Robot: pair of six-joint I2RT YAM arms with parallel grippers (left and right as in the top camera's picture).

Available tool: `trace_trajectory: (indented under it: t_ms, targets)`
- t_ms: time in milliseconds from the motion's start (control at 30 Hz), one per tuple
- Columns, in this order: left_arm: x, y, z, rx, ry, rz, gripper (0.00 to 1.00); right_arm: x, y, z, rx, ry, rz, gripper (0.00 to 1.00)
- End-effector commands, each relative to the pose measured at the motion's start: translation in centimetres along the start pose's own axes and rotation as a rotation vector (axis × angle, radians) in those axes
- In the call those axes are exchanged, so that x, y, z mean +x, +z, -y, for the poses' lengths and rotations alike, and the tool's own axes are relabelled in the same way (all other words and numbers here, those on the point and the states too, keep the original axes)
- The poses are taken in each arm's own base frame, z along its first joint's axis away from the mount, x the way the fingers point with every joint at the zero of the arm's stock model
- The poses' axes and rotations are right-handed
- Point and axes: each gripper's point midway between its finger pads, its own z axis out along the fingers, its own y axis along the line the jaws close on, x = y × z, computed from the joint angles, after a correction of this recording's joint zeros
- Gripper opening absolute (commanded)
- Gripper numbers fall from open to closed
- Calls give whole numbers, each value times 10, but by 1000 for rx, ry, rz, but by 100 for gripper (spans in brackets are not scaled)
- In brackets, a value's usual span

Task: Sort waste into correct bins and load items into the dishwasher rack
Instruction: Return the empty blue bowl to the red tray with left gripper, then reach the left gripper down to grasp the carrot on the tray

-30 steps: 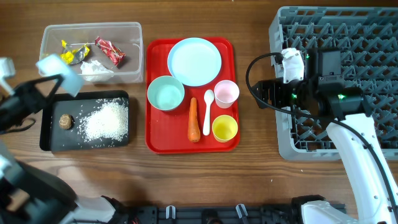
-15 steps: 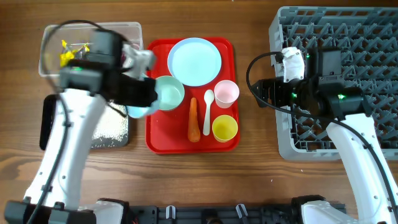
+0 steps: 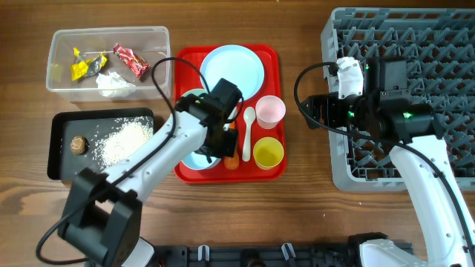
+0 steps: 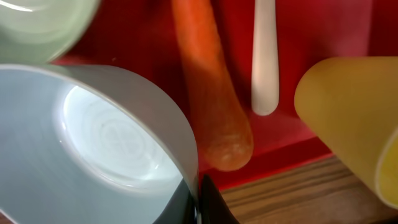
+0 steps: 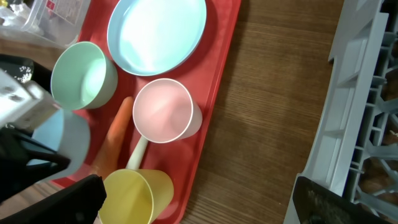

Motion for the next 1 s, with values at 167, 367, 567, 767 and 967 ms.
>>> trace_trajectory:
  t_ms: [167,367,567,767,967]
  targets:
    - [5,31,-23,-148,-42,-68,4,-2,0,1,6,13,-5,100]
    - [8,31,-23,-144,-43,-81,36,-2,0,1,7,13,-5,100]
    - [5,20,-16,-123,-43,-84,53,-3,0,1,6,11,1,100]
    - [-40,-10,8,-46,-34,60,56,-3,0,1,6,12,1,100]
    - [-43,12,24,19,-90,24,58,-3,0,1,6,13,1,100]
